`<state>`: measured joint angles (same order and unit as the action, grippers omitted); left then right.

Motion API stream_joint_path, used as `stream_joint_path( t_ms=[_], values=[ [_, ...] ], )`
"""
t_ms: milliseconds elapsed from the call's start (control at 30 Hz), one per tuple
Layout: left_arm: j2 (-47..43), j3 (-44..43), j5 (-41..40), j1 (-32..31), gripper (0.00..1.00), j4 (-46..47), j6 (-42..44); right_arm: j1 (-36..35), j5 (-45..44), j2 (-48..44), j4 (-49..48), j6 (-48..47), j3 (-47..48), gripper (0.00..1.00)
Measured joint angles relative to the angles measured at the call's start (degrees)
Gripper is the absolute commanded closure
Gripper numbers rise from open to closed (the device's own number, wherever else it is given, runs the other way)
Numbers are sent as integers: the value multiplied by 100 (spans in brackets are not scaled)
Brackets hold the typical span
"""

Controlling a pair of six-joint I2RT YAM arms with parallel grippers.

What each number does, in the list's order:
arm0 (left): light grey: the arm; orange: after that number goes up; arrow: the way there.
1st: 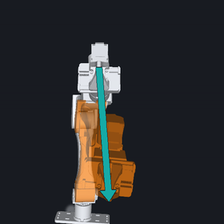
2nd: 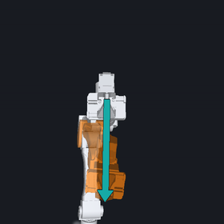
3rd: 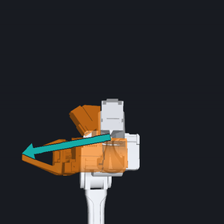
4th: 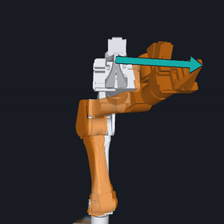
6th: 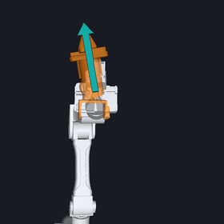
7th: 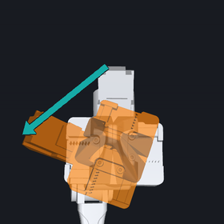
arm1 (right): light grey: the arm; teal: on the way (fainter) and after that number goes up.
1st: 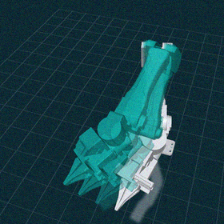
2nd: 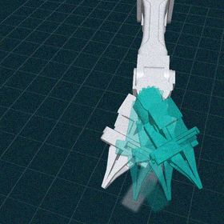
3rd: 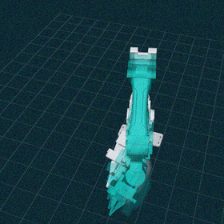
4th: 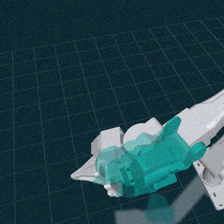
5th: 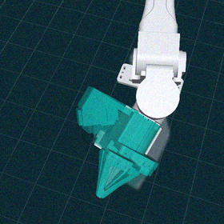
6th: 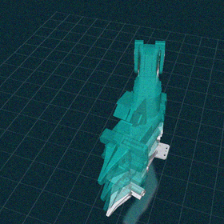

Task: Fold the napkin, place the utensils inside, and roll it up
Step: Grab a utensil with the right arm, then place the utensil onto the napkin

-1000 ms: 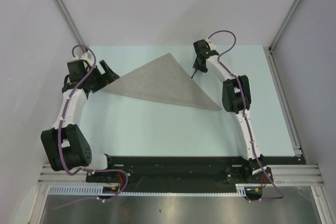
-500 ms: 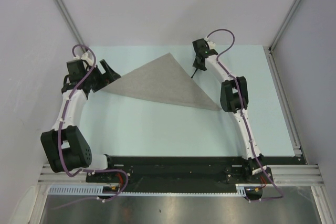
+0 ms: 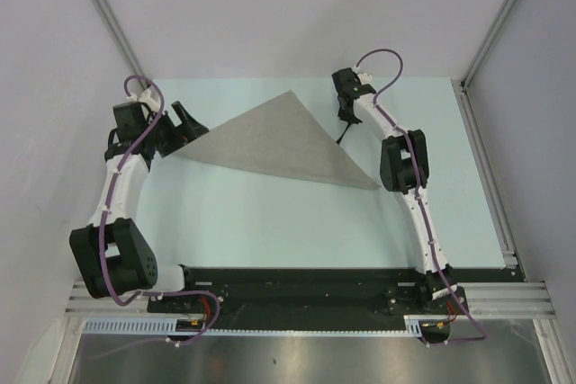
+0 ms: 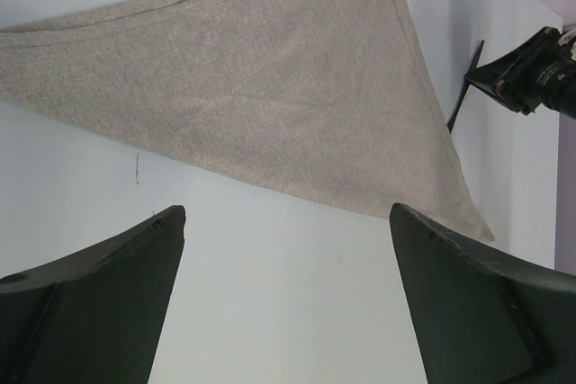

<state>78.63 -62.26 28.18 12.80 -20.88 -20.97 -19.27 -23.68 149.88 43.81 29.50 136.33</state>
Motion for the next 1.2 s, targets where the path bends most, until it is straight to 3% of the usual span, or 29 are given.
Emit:
stream_joint_path(
  t_ms=[167, 533, 800, 967, 1200],
  values=[
    [-55, 35, 68, 2, 0, 24, -4, 214, -131, -297, 70, -94, -485, 100],
    [-79, 66, 103, 9, 0, 68, -46, 837, -387, -850, 232, -640, -1384, 100],
    [-85, 94, 98, 15, 0, 109, -55, 997, 474, -1797, -557, -1696, -2933, 100],
    [-85, 146, 96, 26, 0, 144, -55, 531, 879, -2273, -892, -2570, -3593, 100],
    [-85, 157, 61, 37, 0, 149, -55, -647, 876, -2367, -1631, -3709, -3600, 100]
  ],
)
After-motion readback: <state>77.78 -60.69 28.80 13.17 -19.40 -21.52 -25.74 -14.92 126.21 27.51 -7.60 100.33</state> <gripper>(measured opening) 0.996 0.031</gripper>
